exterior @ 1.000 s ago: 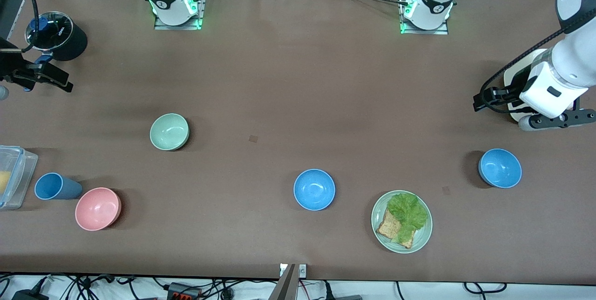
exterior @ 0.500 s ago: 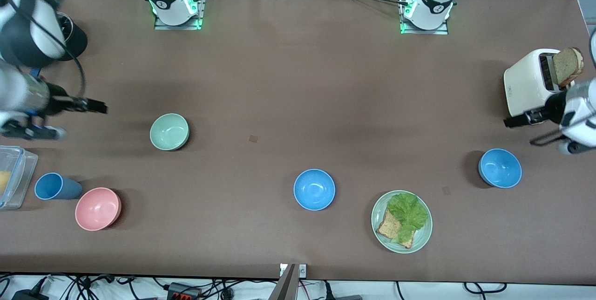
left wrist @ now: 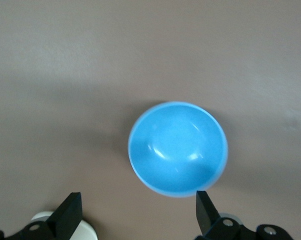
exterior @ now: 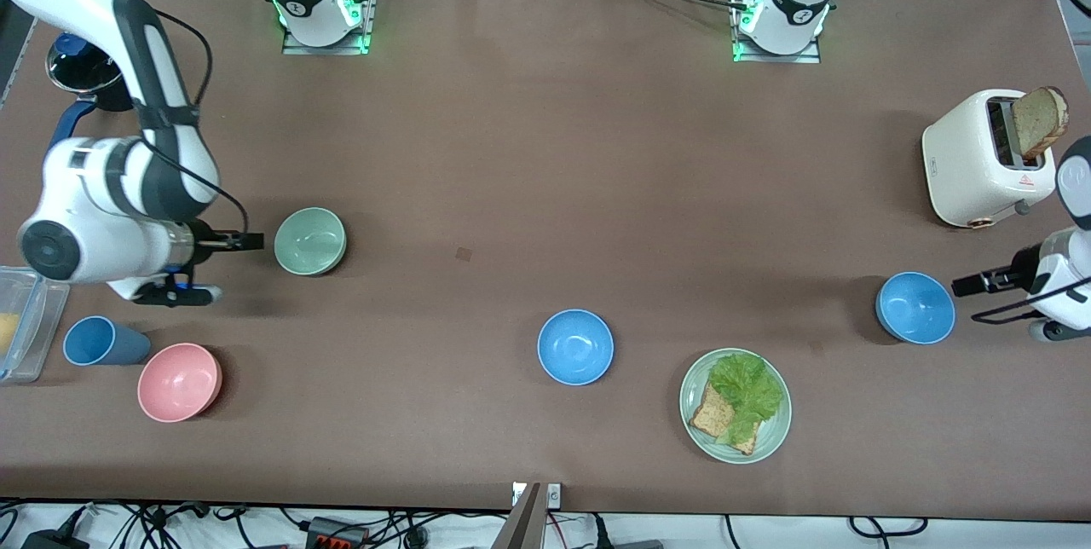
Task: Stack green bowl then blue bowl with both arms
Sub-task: 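Reach the right gripper to the green bowl while the left gripper approaches the blue bowl, then close the right gripper on the green bowl's rim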
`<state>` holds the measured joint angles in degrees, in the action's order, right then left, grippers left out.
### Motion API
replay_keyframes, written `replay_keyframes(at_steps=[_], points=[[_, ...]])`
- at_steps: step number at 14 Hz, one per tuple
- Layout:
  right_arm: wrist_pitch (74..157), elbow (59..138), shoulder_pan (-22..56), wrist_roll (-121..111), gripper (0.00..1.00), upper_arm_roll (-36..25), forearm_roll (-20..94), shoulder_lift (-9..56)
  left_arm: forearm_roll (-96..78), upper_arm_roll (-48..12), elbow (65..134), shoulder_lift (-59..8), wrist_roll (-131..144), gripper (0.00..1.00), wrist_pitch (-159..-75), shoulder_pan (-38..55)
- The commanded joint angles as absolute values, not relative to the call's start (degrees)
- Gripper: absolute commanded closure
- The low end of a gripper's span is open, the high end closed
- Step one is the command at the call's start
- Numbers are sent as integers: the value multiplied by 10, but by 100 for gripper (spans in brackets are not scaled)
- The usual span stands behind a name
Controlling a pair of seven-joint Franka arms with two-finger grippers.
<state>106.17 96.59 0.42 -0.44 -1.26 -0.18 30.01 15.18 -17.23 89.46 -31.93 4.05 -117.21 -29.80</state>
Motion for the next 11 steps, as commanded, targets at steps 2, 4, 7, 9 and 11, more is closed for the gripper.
replay_keyframes(at_steps=[2, 4, 7, 9, 11], points=[[1100, 968, 18, -1, 0, -11, -7, 333, 165, -180, 879, -366, 30, 0, -1235, -308], [1107, 969, 23, 1, 0, -11, -2, 340, 165, -180, 880, -381, 30, 0, -1259, -308], [1113, 969, 22, 2, 6, -11, 3, 356, 166, -180, 877, -394, 27, 0, -1280, -308], [1114, 969, 22, 2, 30, -11, 6, 359, 166, -180, 877, -396, 8, 0, -1285, -308], [1115, 969, 22, 2, 49, -11, 6, 366, 165, -180, 876, -400, -5, 0, -1287, -310]])
